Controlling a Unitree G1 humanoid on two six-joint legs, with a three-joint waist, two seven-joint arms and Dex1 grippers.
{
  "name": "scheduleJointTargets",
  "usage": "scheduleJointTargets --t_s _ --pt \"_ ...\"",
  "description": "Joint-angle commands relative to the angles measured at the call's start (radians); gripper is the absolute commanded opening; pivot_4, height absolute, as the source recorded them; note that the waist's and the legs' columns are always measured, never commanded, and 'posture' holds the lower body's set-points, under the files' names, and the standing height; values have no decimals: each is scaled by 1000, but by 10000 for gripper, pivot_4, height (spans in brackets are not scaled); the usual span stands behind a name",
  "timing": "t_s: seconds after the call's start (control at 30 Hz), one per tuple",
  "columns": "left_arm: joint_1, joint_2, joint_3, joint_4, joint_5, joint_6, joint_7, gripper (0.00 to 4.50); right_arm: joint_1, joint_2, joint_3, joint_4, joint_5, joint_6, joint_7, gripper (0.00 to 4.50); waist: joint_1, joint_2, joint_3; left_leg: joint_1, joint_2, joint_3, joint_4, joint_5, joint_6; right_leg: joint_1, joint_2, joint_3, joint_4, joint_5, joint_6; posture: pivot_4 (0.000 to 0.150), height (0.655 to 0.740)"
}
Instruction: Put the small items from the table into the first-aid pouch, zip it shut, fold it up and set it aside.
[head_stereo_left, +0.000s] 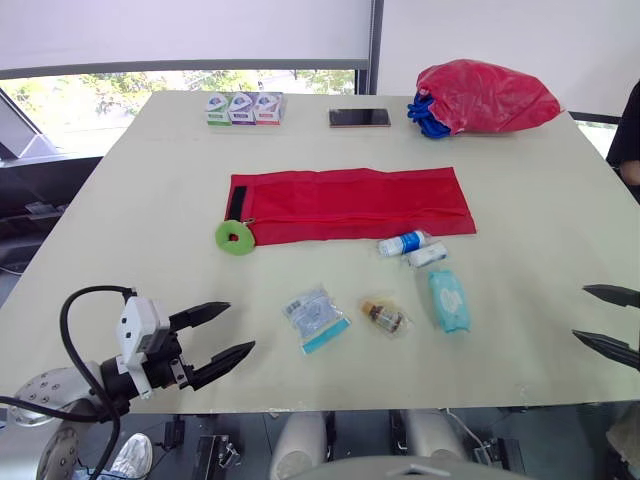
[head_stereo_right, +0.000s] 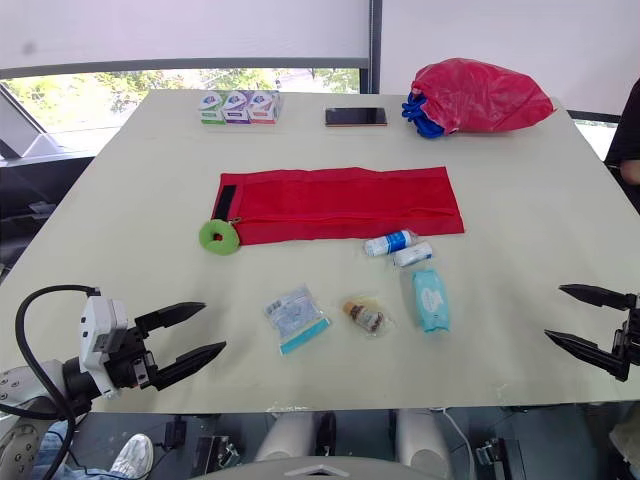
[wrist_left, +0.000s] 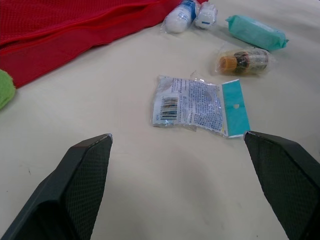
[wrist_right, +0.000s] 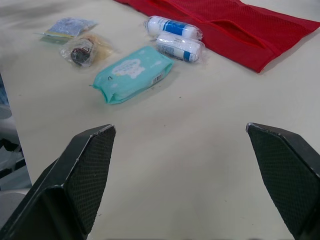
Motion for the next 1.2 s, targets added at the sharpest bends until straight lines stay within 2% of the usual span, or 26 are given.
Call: scheduleJointTargets --t_s 0.03,0.77,0.9,1.2 --pt "-3 0 28 -12 -14 -14 -9 44794 -18 1 -8 -10 8 -3 -3 44722 0 0 0 0 0 0 0 0 0 0 0 0 0 0 0 1500 7400" --pt "-22 -29 9 -16 -13 -11 -2 44794 -42 21 17 -125 18 53 -48 44722 0 0 0 0 0 0 0 0 0 0 0 0 0 0 0 1500 7400" --pt "-40 -8 0 -17 -16 22 5 44794 -41 47 37 -257 54 110 -92 44722 0 1 0 0 0 0 0 0 0 0 0 0 0 0 0 1500 7400" --pt "-191 120 -94 66 -35 219 -40 44794 -92 87 152 -625 142 291 -282 44722 1 1 1 -2 0 -2 0 0 0 -1 0 -2 0 0 0 1500 7400"
